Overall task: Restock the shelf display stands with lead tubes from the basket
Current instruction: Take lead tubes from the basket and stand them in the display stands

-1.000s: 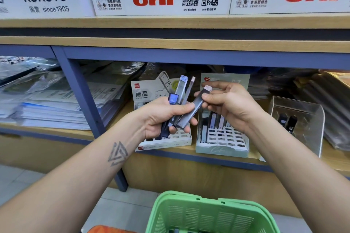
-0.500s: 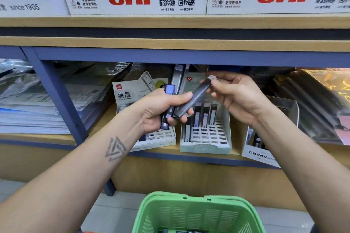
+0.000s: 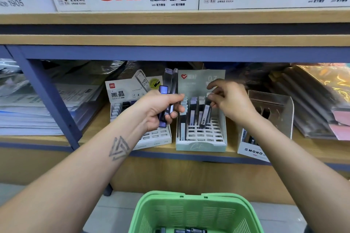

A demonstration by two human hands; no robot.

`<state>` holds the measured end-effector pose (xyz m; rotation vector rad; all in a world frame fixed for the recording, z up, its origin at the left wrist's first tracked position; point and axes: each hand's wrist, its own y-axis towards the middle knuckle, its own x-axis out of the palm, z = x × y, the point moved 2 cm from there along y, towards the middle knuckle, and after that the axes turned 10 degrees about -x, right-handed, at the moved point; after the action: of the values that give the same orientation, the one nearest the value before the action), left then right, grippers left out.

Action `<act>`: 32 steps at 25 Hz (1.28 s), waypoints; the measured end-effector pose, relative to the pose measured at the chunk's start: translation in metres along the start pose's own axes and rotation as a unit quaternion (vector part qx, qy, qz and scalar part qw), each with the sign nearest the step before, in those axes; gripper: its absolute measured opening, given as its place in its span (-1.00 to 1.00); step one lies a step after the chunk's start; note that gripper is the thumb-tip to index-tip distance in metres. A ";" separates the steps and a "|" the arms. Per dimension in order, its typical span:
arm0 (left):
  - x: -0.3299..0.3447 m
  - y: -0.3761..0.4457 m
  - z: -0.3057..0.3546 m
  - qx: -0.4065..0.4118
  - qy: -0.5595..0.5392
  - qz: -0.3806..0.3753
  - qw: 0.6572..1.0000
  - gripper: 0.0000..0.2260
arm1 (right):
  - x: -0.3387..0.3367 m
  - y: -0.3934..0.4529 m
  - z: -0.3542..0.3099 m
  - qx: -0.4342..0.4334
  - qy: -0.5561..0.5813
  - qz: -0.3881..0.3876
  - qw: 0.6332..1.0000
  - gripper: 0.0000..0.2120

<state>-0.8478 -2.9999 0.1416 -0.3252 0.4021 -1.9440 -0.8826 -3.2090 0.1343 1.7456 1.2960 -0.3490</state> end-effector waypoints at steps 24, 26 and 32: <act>0.004 0.001 -0.007 -0.018 0.058 -0.046 0.997 -0.87 | 0.022 -0.003 -0.003 -0.074 0.025 -0.043 0.996 -0.95; 0.005 0.000 -0.007 -0.018 0.061 -0.051 0.997 -0.88 | 0.024 -0.004 0.002 -0.070 -0.035 -0.023 0.997 -0.91; 0.003 -0.002 -0.007 -0.016 0.071 -0.062 0.995 -0.88 | 0.028 -0.010 -0.005 -0.082 -0.215 -0.049 0.972 -0.70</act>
<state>-0.8532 -3.0009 0.1357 -0.2385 0.5173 -2.0910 -0.8808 -3.1879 0.1137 1.3736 1.0625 -0.6224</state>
